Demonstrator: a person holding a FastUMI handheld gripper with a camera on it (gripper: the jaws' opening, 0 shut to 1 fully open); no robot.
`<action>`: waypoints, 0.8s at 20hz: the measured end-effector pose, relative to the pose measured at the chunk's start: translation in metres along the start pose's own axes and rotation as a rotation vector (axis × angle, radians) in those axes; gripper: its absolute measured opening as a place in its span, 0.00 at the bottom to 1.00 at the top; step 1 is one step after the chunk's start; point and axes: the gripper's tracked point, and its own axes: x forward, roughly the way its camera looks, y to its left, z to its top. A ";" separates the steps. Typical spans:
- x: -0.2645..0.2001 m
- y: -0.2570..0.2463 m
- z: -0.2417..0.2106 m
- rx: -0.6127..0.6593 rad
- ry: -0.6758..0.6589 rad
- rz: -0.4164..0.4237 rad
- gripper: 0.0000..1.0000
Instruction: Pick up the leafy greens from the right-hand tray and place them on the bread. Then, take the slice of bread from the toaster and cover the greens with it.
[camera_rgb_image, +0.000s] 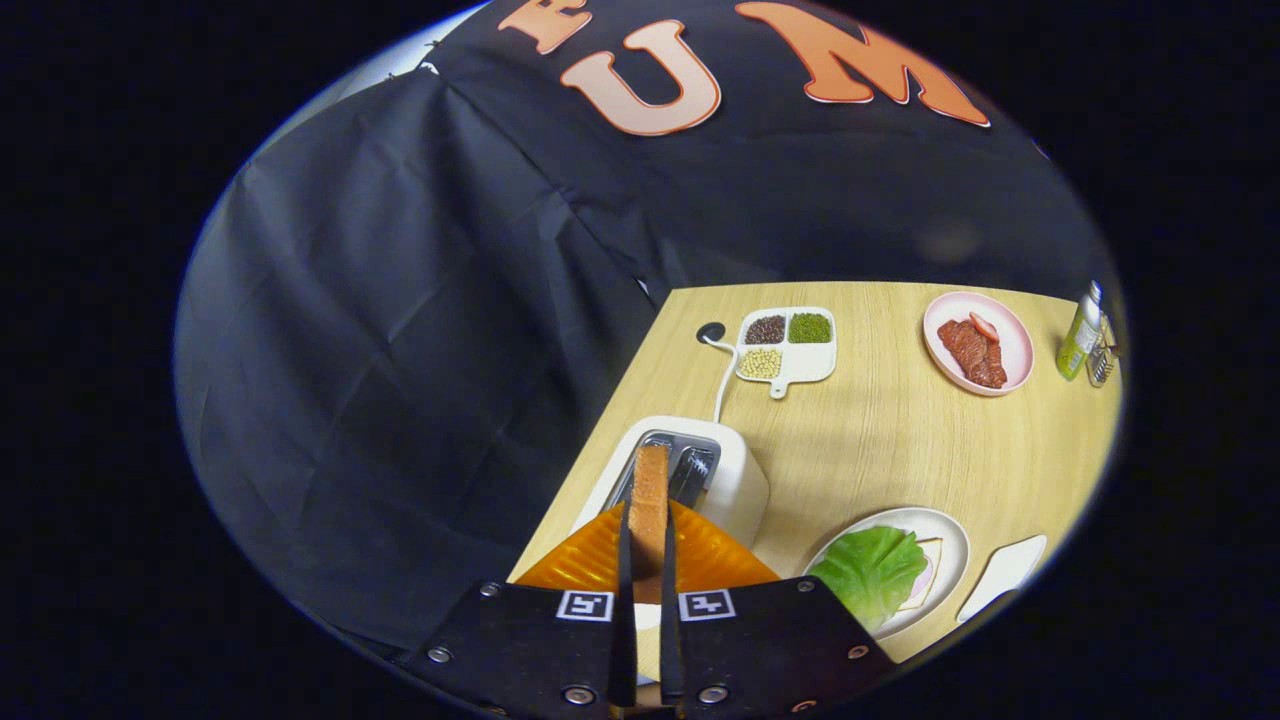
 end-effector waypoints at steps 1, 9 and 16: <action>-0.007 -0.002 0.002 0.008 -0.015 0.013 0.10; -0.042 -0.046 -0.017 0.053 -0.053 0.043 0.10; -0.046 -0.106 -0.046 0.125 -0.033 0.042 0.09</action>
